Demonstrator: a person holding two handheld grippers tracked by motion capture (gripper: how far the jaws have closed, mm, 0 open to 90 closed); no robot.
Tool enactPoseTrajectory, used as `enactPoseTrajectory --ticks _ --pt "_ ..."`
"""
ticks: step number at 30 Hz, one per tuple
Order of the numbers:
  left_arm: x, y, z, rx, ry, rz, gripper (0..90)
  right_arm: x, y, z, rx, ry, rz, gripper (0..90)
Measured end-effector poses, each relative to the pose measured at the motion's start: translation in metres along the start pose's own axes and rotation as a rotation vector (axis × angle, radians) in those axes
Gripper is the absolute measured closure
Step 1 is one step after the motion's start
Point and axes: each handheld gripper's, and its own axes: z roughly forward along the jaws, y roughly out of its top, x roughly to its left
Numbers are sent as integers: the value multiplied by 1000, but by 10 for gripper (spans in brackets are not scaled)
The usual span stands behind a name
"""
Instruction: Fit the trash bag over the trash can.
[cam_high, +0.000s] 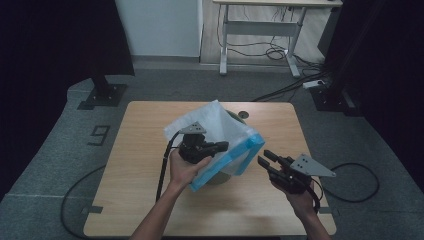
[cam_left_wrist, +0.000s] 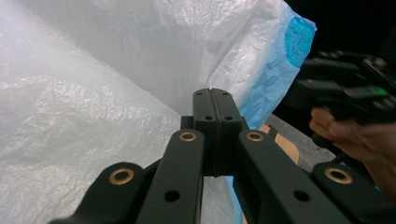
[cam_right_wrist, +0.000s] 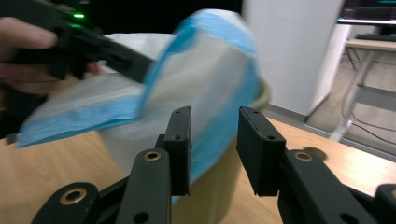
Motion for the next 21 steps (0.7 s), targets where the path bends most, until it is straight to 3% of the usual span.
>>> enactPoseTrajectory --ticks 3,10,21 --pt "1 1 2 2 0 -10 896 6 2 6 -7 48 -6 639" --pt "3 1 5 1 -14 -21 897 3 11 27 -17 76 26 646" --pt "1 2 8 8 -18 -17 896 3 11 38 -38 82 32 848"
